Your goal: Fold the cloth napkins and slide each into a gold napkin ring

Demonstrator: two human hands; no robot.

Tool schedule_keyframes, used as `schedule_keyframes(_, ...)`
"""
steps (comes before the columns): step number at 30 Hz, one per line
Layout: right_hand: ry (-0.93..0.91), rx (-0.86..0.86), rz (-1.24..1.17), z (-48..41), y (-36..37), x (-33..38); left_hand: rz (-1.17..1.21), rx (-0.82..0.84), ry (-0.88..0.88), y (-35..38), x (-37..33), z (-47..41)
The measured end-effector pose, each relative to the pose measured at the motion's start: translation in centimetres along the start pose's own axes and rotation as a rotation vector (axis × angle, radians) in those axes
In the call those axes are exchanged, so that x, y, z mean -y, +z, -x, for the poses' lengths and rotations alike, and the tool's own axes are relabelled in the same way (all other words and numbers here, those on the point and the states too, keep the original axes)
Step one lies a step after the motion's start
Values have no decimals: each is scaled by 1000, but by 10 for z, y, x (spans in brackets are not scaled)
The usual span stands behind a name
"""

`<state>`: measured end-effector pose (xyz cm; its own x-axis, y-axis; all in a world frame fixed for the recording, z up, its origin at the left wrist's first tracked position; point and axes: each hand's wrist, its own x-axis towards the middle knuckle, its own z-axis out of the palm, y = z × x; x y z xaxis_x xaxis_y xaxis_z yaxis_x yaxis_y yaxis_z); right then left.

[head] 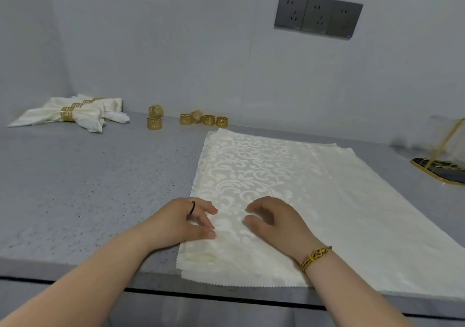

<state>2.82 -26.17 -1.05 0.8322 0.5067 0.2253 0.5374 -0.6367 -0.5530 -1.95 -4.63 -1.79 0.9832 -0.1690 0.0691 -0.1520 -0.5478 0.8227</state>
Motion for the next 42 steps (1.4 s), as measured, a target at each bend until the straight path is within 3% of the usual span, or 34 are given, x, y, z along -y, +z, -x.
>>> schedule_keyframes(8, -94, 80, -66, 5, 2, 16, 61, -17, -39, -1, 4, -4)
schedule_keyframes(12, -278, 152, 104, 16, 11, 27, 61, -21, -49, -1, 2, -5)
schedule_keyframes(17, -467, -31, 244, 18, 26, 25, 53, -25, -60, 0, 4, -6)
schedule_keyframes(23, -359, 8, 142, 17, 28, 23, 63, -45, -18, -1, 3, -5)
schedule_keyframes(27, -27, -16, -356, 16, 19, 24, 234, 3, 29, -11, -5, 3)
schedule_keyframes(30, 110, -42, -567, 12, 11, 22, 356, 38, 39, -16, -5, 7)
schedule_keyframes(35, 94, 19, -600, 15, 9, 28, 251, -174, 9, -8, -6, 3)
schedule_keyframes(37, 3, 59, -506, 18, 12, 29, 207, -225, 5, -5, -4, 2)
schedule_keyframes(39, -116, 83, -161, 20, 20, 36, 211, -251, 0, -4, -3, 2)
schedule_keyframes(41, -276, -54, 135, 19, 28, 41, 222, -270, -1, -5, -4, 2)
schedule_keyframes(42, -297, -116, 121, 19, 31, 43, 216, -273, -3, -5, -4, 1)
